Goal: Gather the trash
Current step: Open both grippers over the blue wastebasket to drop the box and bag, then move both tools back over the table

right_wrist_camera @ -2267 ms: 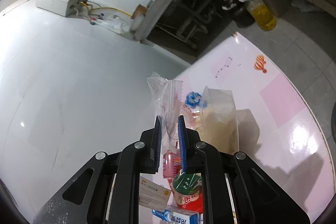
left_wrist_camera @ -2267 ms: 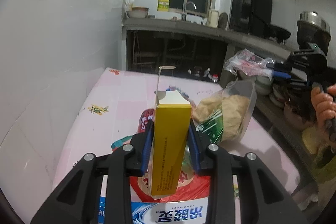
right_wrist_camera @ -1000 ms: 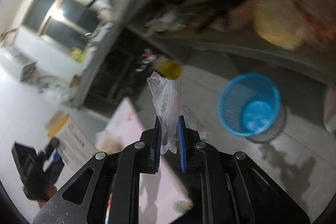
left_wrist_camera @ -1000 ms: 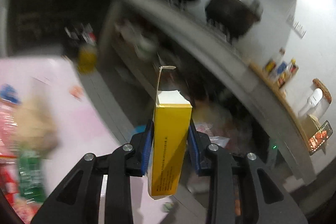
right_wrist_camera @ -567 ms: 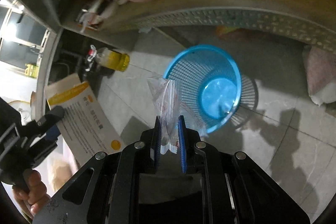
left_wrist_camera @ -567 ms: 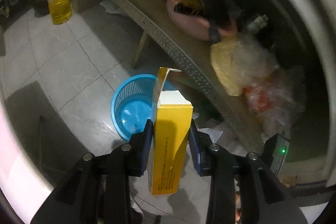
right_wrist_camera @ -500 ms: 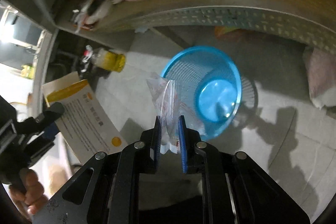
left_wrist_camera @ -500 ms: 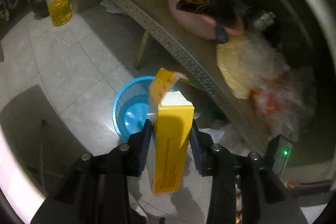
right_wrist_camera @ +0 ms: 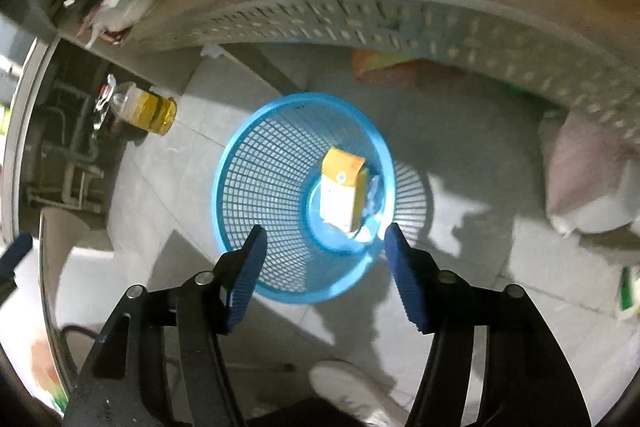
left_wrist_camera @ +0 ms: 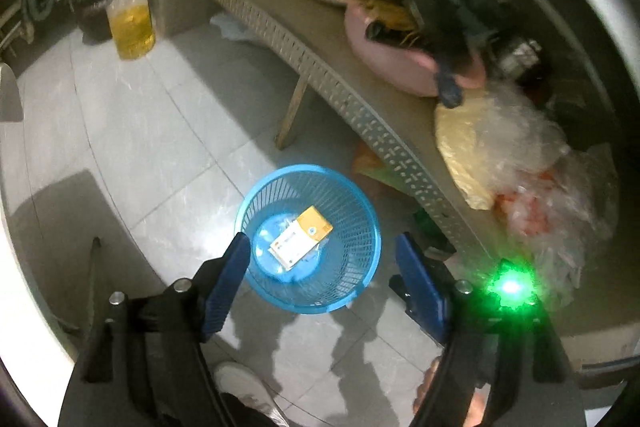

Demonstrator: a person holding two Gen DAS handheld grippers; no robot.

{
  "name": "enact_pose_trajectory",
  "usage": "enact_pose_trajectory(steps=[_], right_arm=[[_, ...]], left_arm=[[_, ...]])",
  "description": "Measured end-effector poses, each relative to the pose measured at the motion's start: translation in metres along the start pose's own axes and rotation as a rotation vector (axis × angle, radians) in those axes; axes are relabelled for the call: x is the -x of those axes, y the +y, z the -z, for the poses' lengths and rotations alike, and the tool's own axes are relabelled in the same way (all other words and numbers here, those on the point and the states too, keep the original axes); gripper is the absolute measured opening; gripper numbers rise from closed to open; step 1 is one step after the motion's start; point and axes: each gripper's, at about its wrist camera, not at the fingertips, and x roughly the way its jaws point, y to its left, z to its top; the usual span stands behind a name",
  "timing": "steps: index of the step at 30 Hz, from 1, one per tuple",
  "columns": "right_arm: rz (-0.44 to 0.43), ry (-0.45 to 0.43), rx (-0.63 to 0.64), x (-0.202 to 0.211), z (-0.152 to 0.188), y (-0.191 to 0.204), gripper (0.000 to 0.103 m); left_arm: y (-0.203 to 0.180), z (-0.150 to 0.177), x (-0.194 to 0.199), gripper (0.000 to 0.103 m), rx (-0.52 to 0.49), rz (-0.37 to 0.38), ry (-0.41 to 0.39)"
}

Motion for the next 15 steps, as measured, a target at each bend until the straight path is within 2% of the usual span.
enact_pose_trajectory(steps=[2, 5, 7, 9, 12, 15], right_arm=[[0.026, -0.034, 0.050, 0.018, 0.005, 0.012, 0.064], [0.066, -0.117, 0.167, 0.060, 0.019, 0.032, 0.075], [0.080, -0.175, 0.228, 0.085, 0.029, 0.046, 0.083], [0.093, -0.237, 0.285, 0.110, 0.037, 0.060, 0.094], [0.104, -0.326, 0.395, 0.148, 0.055, 0.081, 0.095], [0.115, -0.358, 0.495, 0.169, 0.071, 0.103, 0.095]], left_arm=[[0.000, 0.012, 0.019, 0.076, -0.019, 0.033, -0.021], [0.005, 0.035, 0.047, 0.078, -0.019, 0.089, -0.043], [0.011, 0.053, 0.064, 0.080, 0.020, 0.085, -0.052], [0.022, 0.077, 0.086, 0.081, 0.085, 0.129, -0.067], [0.032, 0.104, 0.115, 0.085, 0.125, 0.157, -0.085], [0.039, 0.128, 0.150, 0.091, 0.106, 0.137, -0.162]])
